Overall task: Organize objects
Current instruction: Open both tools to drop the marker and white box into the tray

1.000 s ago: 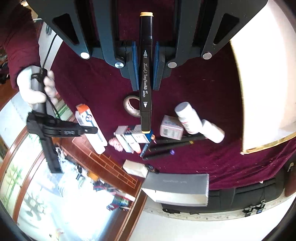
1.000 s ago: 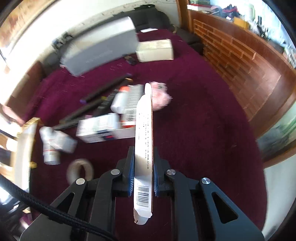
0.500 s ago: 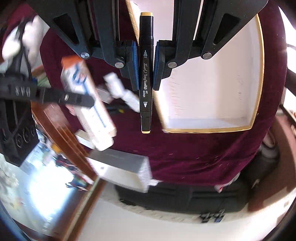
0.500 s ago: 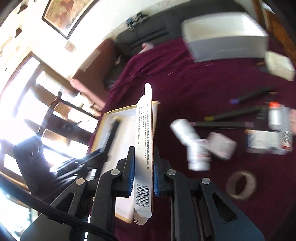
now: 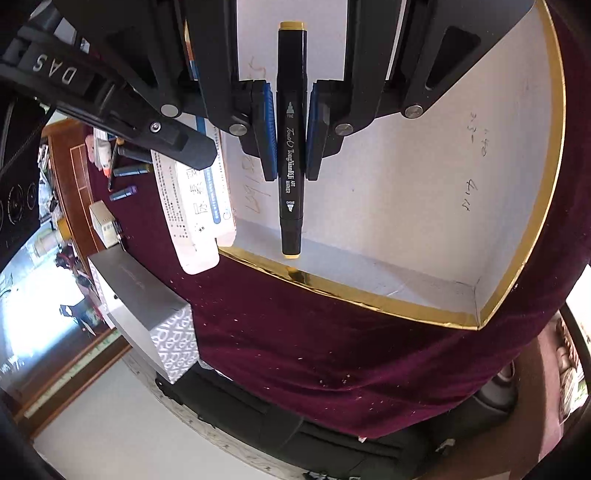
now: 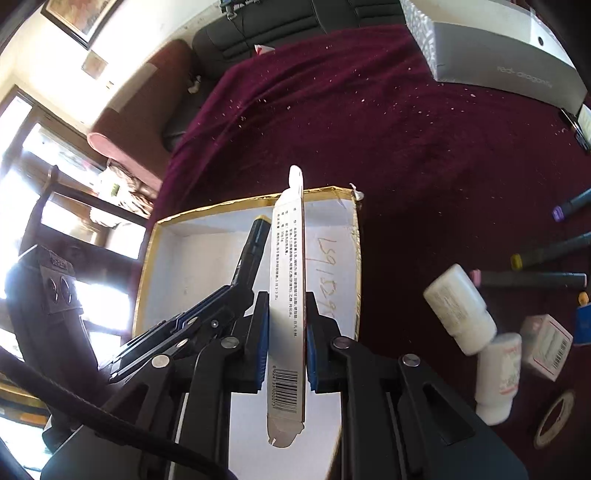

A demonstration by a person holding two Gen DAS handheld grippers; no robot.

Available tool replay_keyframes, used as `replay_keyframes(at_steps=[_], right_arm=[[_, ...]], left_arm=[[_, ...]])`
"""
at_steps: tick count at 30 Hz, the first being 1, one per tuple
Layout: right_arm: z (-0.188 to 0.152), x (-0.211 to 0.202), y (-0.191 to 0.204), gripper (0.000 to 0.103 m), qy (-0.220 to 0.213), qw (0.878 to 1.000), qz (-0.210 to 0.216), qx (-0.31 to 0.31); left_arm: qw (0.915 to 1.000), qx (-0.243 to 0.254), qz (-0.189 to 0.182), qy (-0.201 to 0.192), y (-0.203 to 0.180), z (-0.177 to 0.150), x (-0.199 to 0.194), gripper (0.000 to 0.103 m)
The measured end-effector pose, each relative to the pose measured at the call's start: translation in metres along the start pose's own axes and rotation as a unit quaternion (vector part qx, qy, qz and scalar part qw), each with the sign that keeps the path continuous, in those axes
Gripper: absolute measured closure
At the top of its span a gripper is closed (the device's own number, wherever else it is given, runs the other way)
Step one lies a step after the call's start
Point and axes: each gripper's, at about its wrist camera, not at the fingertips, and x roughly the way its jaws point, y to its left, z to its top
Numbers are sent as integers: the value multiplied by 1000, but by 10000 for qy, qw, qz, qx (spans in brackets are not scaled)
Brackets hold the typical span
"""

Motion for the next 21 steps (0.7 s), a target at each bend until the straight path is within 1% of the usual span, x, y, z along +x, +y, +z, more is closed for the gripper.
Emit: replay_keyframes(at_steps=[2,4,6,8,10,11,12,13,14,15,16,17,18,21], right_arm=[[2,6,3,89,-2,9999,-151,-55],[5,12,3,89,-8,9995,-308,-91],[9,19,2,88,30,9993,-352,-73],[10,24,-2,86,63,9992,-400,-56],[8,25,-5,82,58,9990,-440,-6],[8,24,-8,81,31,9990,-434,39],[7,21,-10,81,-3,9995,-297,89],[6,19,-11,79,-13,9997,-245,84],[4,16,-11,77,-37,9997,-217,65],[2,11,-11,74,-108,9997,-238,20],[0,8,-11,68,-174,9994,-297,-21],[-1,5,-12,68,-231,9992,-310,-54],[-2,4,-13,68,-227,9994,-237,-79],[-4,7,-12,68,-184,9994,-267,-130]], left_arm=[[10000,-4,-59,18,-1,0,4,92],[10000,-51,20,-18,1,1,7,92],[9999,-109,-45,-42,3,1,9,92],[9998,-153,-52,-84,5,0,8,89],[9997,-174,-83,-144,6,-2,4,87],[9996,-172,-87,-181,6,-4,-1,86],[9995,-158,-98,-255,5,-6,-6,86],[9993,-127,-98,-343,3,-8,-12,84],[9990,-104,-77,-435,4,-11,-19,79],[9986,-121,-44,-521,2,-15,-25,76],[9978,-185,-37,-639,2,-22,-33,70],[9972,-238,-63,-699,2,-26,-37,66],[9966,-306,-100,-764,2,-31,-42,64],[9955,-473,-83,-823,6,-47,-46,63]])
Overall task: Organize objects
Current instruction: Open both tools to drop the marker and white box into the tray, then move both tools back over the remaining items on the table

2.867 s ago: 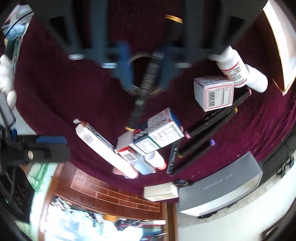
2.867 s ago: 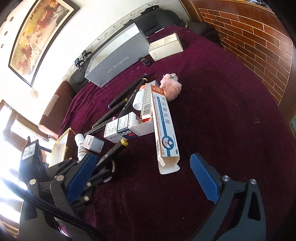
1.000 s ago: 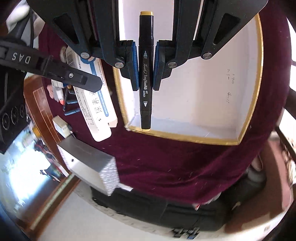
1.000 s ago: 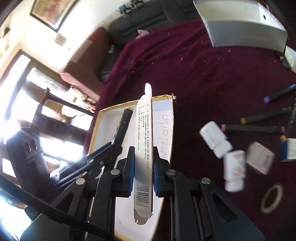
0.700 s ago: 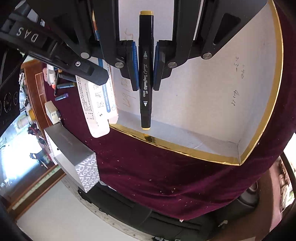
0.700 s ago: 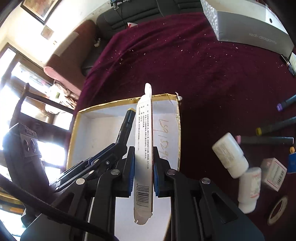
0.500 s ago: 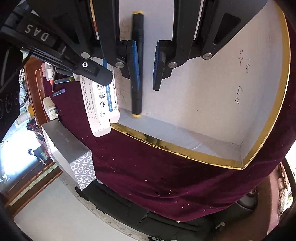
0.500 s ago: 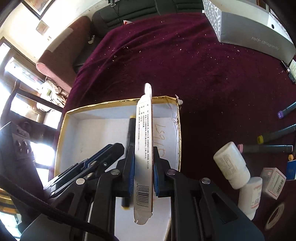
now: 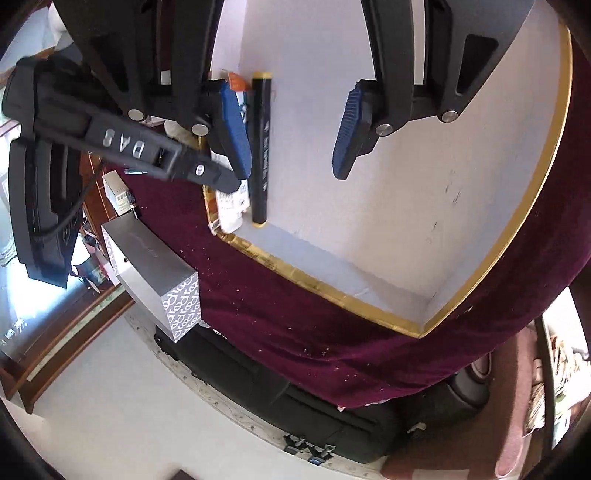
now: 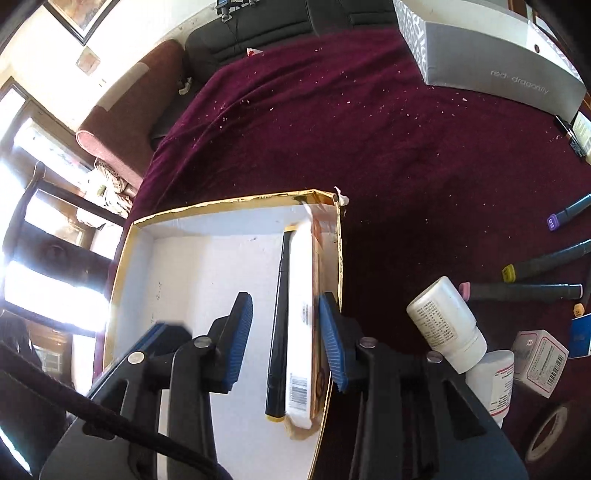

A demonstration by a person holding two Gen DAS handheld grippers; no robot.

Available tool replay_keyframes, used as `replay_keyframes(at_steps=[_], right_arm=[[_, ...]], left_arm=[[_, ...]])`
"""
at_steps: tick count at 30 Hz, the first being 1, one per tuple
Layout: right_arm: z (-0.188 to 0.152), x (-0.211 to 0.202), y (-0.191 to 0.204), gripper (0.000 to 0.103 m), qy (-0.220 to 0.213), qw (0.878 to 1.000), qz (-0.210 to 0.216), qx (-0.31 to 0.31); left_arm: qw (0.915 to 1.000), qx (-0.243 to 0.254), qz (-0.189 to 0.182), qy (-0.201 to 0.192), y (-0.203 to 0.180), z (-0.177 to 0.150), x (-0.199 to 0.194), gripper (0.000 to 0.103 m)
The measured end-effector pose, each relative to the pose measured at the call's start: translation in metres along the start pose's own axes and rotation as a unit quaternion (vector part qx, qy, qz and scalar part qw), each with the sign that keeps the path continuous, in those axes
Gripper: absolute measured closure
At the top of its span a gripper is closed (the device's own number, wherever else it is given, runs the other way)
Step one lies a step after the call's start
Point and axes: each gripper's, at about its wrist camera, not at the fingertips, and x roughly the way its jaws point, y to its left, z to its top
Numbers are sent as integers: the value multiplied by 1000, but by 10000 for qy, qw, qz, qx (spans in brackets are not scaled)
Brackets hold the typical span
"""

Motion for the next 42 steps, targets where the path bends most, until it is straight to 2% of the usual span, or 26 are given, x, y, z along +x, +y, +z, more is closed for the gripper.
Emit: replay_keyframes(at_steps=[6,11,17,23,25,27,29,30,31,32,33,34,35,36,39,42], right_arm=[[0,3,4,68,51,9999,92,68],[-3,-8,2,68,-105,9999,40,103],[-15,-50,-3,66,-566,9983,61,-142],[-28,-89,-21,66,-855,9962,118,-126],[-30,-110,-31,66,-1029,9946,13,-128],[-32,-140,-37,58,-1359,9900,-286,-240],[-36,-169,-37,44,-1794,9807,-663,-407],[-45,-197,-34,39,-2358,9654,-950,-588],[-51,-210,-33,22,-2679,9547,-1106,-680],[-66,-232,-31,9,-3296,9302,-1397,-807],[-77,-245,-33,4,-3717,9120,-1533,-815],[-86,-251,-38,0,-4003,8997,-1567,-759],[-94,-256,-45,0,-4191,8925,-1531,-663],[-97,-256,-61,0,-4120,8988,-1435,-428],[-96,-237,-104,0,-3507,9305,-1029,239],[-103,-215,-146,0,-3091,9436,-863,813]], left_arm=[[9995,-286,103,109,16,-12,3,63],[9997,-44,246,68,11,-14,0,63],[9995,-154,198,165,18,-19,-1,63],[9999,-143,61,-51,14,-15,-13,63],[9998,-111,31,-184,7,-15,-24,63],[9993,22,-48,-366,-7,-15,-40,63],[9981,237,-59,-569,-21,-16,-54,62],[9970,343,-74,-684,-30,-17,-62,60],[9957,445,-120,-804,-39,-20,-71,54],[9945,512,-179,-894,-46,-22,-78,51],[9934,572,-239,-969,-53,-24,-84,51],[9924,625,-300,-1020,-60,-27,-89,51],[9918,664,-356,-1028,-65,-27,-92,50],[9916,714,-423,-989,-72,-30,-93,50],[9915,879,-468,-834,-86,-34,-90,49],[9916,1038,-421,-653,-97,-41,-81,49]])
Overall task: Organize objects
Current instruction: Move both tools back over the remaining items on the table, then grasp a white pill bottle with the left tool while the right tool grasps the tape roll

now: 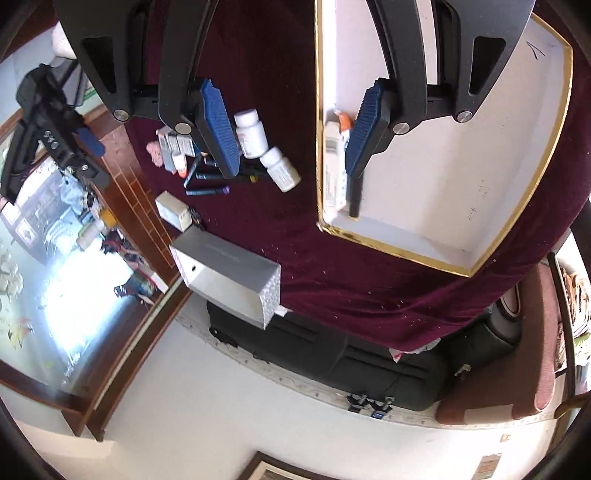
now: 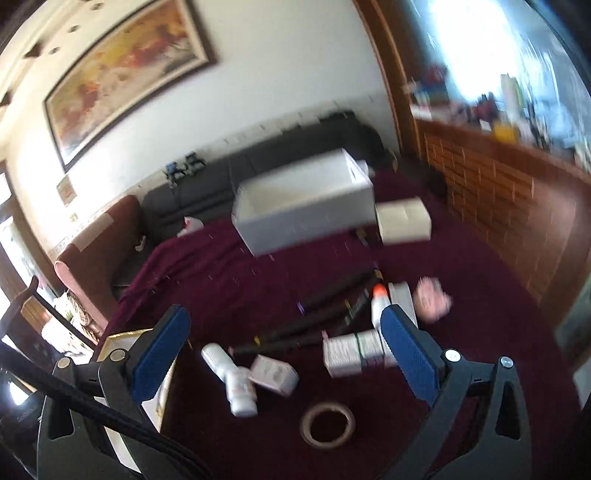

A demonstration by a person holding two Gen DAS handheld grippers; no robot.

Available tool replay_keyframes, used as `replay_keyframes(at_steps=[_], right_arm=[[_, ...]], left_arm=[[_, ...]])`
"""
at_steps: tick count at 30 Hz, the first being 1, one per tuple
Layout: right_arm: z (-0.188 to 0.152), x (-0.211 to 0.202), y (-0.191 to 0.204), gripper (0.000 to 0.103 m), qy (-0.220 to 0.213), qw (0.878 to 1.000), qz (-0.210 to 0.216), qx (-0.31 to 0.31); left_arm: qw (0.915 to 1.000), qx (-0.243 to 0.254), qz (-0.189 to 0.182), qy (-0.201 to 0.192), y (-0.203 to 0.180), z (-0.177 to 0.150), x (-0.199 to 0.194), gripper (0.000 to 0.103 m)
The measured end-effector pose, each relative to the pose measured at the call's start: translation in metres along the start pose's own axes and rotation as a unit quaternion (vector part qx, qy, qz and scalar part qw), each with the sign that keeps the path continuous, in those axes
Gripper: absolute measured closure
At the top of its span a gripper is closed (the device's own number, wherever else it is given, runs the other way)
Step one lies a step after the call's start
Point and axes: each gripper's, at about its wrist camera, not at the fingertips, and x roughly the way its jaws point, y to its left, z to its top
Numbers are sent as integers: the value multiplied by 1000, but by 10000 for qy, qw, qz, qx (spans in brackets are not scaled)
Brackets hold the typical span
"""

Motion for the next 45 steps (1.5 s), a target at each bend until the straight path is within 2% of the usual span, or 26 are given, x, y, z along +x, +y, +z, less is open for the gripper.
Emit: replay_keyframes(at_steps=[5,10,18,25,36,37,38,40,45], right_arm=[[-18,20,-50,0,296,9985,-268,386],[-29,29,-93,0,308,9963,-430,676],[-43,46,-118,0,256,9949,-334,913],[-43,47,-121,0,231,9948,-161,983],[-47,54,-119,0,424,9942,-39,991],[-47,55,-119,0,447,9941,-49,991],[-48,55,-119,0,468,9939,-51,995],[-48,56,-119,0,482,9939,-73,993],[-50,61,-118,0,598,9936,-132,950]], left_arm=[[9988,6,102,475,-10,-13,30,49],[9955,274,300,856,-35,-32,65,49],[9868,680,713,1288,-66,-54,126,50],[9807,993,944,1392,-83,-61,161,50],[9791,1205,996,1298,-91,-60,181,50],[9790,1220,991,1297,-91,-60,181,52],[9790,1225,989,1297,-90,-59,181,62],[9793,1213,875,1363,-89,-58,179,73],[9820,1124,617,1384,-87,-58,167,73]])
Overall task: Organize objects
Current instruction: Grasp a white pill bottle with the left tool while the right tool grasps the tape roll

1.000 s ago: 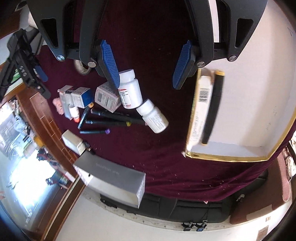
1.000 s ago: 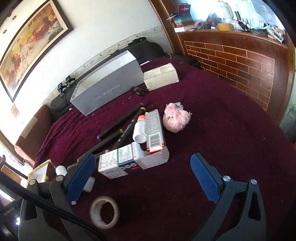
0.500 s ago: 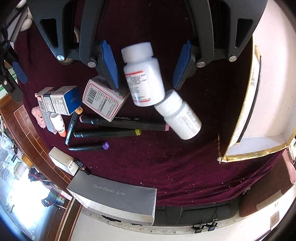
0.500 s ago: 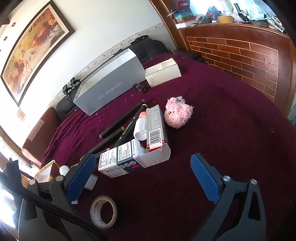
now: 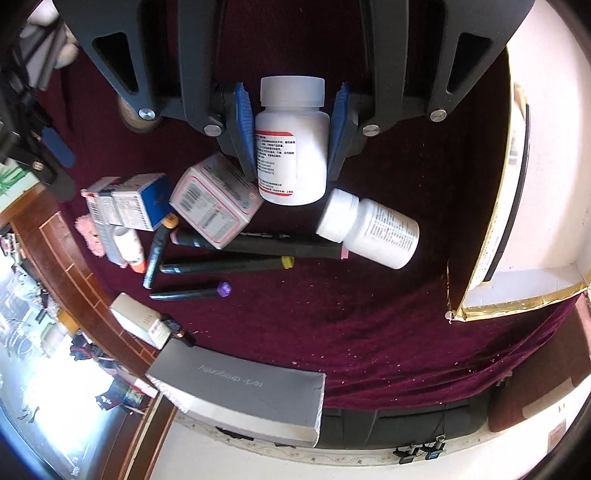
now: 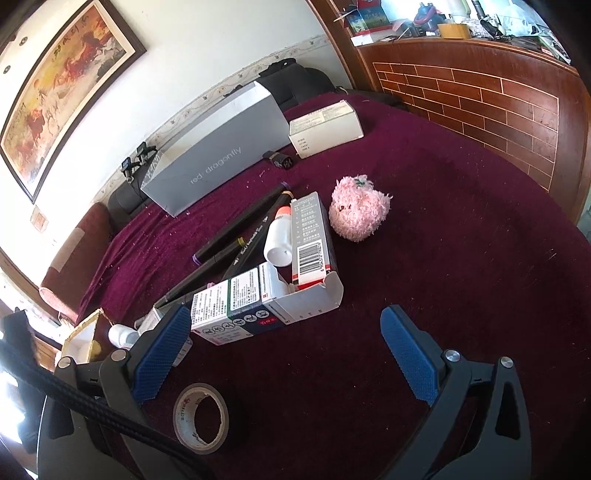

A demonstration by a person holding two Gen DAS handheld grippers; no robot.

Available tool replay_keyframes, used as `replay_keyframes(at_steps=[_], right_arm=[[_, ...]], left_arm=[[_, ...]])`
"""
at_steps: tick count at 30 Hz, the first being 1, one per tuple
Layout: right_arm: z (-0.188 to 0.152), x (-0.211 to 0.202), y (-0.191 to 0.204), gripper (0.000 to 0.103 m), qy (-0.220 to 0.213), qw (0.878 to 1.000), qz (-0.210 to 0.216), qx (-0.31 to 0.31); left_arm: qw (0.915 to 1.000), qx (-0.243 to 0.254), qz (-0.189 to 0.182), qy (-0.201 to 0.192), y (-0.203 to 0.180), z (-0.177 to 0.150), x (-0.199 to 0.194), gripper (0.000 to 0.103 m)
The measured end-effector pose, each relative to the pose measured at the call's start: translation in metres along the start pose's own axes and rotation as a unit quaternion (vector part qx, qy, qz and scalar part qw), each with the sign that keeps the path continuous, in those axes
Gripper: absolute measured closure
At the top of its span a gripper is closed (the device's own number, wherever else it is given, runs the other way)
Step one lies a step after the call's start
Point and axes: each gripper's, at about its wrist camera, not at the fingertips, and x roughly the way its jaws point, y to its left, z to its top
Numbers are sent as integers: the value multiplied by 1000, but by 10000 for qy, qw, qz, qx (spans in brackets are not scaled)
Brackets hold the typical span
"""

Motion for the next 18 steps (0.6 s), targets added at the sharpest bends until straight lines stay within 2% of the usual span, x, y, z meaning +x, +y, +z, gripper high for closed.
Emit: replay_keyframes(at_steps=[9,14,18], right_arm=[[-3,6,4,0,98,9997,-159,-138],[-4,9,5,0,143,9994,-246,-192],[-5,17,8,0,416,9986,-170,-274]], left_arm=[[9983,-112,-479,-314,9,-18,-58,73],[9965,-207,-581,-560,28,-35,-93,73],[9949,-317,-656,-695,45,-44,-114,73]])
